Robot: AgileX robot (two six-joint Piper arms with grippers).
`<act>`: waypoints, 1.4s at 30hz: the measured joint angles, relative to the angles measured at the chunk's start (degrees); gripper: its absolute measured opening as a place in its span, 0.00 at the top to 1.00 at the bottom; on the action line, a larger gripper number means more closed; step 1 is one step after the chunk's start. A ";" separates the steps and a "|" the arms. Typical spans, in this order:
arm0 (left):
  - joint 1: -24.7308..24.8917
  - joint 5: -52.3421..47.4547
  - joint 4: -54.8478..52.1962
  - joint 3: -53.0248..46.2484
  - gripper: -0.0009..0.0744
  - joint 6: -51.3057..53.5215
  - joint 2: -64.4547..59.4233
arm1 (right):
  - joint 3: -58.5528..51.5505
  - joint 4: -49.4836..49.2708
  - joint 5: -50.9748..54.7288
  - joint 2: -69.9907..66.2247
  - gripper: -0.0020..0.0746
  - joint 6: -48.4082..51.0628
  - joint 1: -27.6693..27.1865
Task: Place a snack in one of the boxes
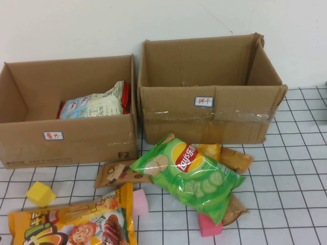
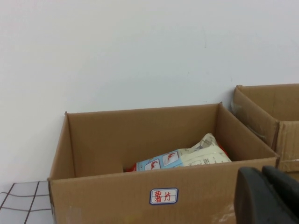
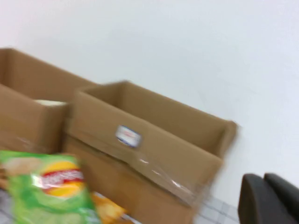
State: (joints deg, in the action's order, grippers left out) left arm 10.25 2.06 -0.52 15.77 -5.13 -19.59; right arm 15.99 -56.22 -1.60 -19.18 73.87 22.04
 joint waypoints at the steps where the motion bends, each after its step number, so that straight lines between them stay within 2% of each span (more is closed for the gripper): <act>1: 0.00 0.00 0.00 0.00 0.99 0.00 0.00 | -2.91 1.42 -4.07 0.58 0.97 -2.23 -0.12; 2: 0.00 0.00 0.00 0.00 0.99 0.00 0.00 | -4.42 3.76 -5.47 0.90 0.97 -6.18 -0.54; 4: 0.00 0.00 0.00 0.00 0.99 0.00 0.00 | -8.54 13.47 -7.63 2.30 0.97 -20.54 -2.49; 7: 0.00 0.00 0.00 0.00 0.99 0.00 0.00 | -13.76 34.54 -6.55 6.31 0.97 -48.00 -7.34; 10: 0.00 0.00 0.00 0.00 0.99 0.00 0.00 | -16.98 53.93 -0.85 11.67 0.97 -72.29 -12.98; 12: 0.00 0.10 0.00 0.00 0.99 0.00 0.00 | -17.55 59.20 3.95 14.73 0.97 -79.67 -16.38; 17: 0.00 0.10 0.00 0.00 0.99 0.00 0.00 | -17.55 60.41 12.01 18.92 0.97 -79.35 -21.18; 24: 0.00 0.10 0.00 0.00 0.99 0.00 0.00 | -17.55 61.74 20.82 19.68 0.97 -78.42 -21.75; 42: 0.00 0.21 0.00 0.00 0.99 0.00 0.00 | -17.55 61.83 21.29 19.68 0.97 -78.42 -21.75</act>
State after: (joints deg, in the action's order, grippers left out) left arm 10.25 2.26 -0.52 15.77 -5.13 -19.59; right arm -1.56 5.62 19.70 0.51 -4.55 0.29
